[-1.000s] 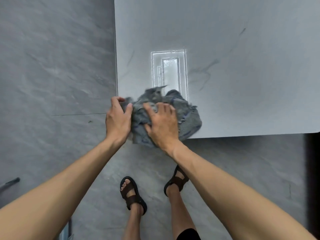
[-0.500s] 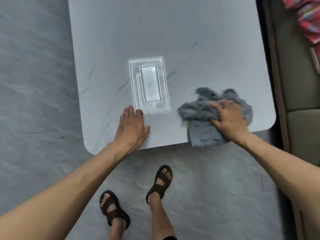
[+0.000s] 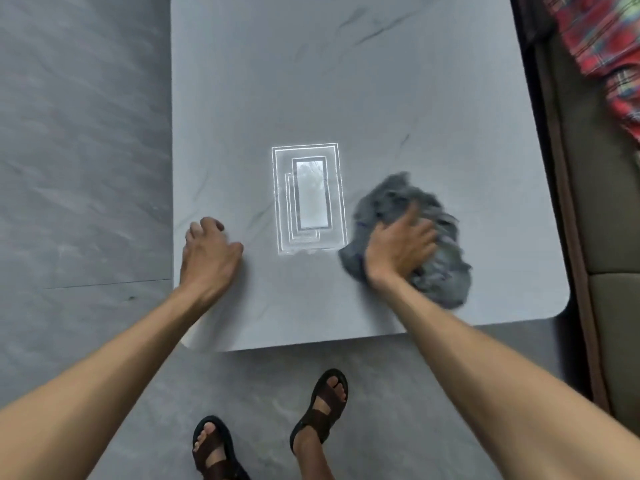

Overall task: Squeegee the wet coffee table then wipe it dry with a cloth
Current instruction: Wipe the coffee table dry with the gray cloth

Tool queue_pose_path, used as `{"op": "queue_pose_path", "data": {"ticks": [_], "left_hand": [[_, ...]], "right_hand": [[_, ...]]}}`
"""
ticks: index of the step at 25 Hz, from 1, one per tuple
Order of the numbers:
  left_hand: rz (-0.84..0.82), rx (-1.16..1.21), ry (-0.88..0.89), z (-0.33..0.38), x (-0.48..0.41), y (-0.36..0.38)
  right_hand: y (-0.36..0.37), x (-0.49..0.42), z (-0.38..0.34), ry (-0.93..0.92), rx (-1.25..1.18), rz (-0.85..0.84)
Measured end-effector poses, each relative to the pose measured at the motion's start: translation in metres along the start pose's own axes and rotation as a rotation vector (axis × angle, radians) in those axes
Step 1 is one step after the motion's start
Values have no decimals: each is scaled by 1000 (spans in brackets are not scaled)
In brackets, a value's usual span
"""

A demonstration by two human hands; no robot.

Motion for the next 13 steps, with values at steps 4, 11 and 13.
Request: {"op": "queue_pose_path", "data": {"ticks": [4,11,13], "left_hand": [[-109,-71,68,-4,-8,12],[-260,-179,12,-1,-9,14],[-284,-185,10,1,-11,12]], "right_hand": [[18,93,-82,-1214,-41,-255],[0,-53,-20,-1592,140,-356],[-9,-114,-5,-983,64,-177]]}}
Point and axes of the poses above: each hand's wrist, its own x-axis away from the middle knuckle, its own y-axis out of the palm, z = x × y, the point moved 4 cm from there along -x, towards the middle knuckle, and after that the axes turned 3 degrees about y, right-handed, at the moved point
